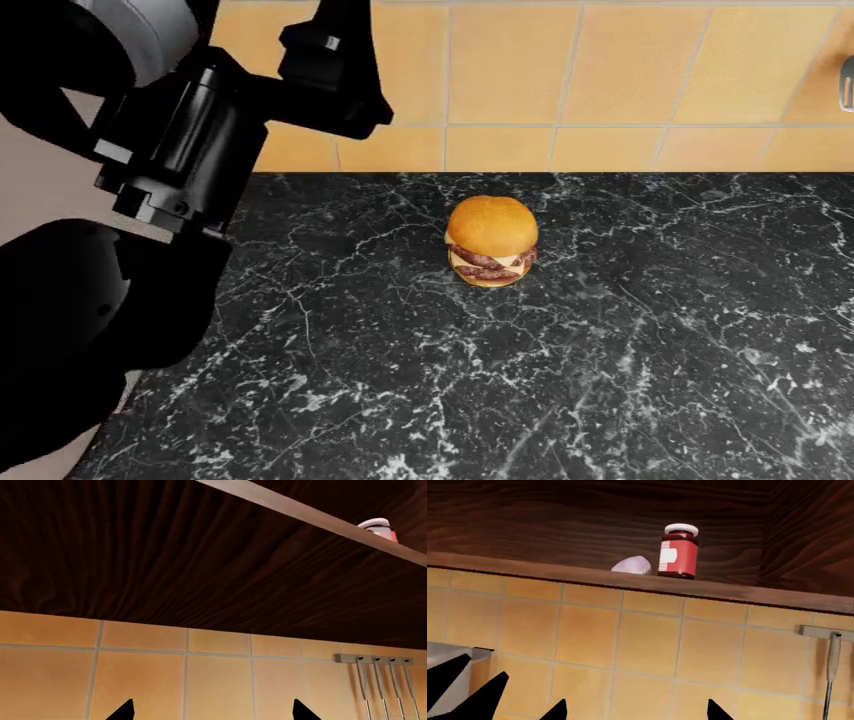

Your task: Pick the jam and jam from the counter and place them in the cabinets closest to them.

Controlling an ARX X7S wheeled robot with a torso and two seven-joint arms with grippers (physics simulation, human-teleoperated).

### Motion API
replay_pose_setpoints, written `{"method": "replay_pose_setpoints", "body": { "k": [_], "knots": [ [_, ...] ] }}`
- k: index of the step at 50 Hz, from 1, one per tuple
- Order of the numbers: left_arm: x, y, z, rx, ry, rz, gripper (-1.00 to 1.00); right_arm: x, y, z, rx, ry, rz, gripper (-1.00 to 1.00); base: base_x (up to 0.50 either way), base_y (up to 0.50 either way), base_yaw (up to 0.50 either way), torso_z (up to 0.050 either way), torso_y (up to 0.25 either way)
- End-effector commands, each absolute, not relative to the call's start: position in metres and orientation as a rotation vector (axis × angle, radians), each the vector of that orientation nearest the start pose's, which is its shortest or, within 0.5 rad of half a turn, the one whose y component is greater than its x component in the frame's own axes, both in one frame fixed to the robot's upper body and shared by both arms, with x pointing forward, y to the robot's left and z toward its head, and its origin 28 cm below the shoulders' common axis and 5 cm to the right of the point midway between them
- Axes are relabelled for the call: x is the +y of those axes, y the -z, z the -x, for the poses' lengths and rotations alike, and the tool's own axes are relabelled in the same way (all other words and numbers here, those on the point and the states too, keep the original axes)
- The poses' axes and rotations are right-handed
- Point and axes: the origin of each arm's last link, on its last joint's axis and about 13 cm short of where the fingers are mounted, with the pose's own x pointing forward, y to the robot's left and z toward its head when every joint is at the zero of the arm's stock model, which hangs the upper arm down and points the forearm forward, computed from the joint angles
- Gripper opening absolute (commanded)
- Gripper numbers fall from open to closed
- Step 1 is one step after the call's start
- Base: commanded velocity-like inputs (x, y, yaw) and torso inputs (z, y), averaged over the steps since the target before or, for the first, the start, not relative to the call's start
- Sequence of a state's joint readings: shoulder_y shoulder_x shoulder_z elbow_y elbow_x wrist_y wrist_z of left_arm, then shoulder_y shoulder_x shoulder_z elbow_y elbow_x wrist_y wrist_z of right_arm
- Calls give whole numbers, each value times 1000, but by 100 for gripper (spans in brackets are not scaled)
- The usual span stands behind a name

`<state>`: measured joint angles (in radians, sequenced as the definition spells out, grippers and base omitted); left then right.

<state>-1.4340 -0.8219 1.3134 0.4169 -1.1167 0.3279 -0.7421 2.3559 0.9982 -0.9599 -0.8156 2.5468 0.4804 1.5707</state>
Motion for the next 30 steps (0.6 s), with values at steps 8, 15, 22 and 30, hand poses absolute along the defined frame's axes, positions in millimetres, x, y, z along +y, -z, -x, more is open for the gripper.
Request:
{"method": "replay_pose_setpoints", "body": {
  "k": [8, 15, 22, 30],
  "knots": [
    [193, -297, -227, -697, 433, 177, 100, -105, -367, -40, -323, -132, 56, 100, 0, 0, 0, 0, 0],
    [194, -297, -221, -713, 432, 177, 100, -113, -367, -29, -353, -134, 49, 100, 0, 0, 0, 0, 0],
    [194, -296, -217, -720, 429, 174, 100, -119, -364, -18, -376, -141, 47, 100, 0, 0, 0, 0, 0],
    [195, -296, -212, -733, 431, 179, 100, -126, -361, -4, -392, -148, 23, 100, 0, 0, 0, 0, 0]
  ]
}}
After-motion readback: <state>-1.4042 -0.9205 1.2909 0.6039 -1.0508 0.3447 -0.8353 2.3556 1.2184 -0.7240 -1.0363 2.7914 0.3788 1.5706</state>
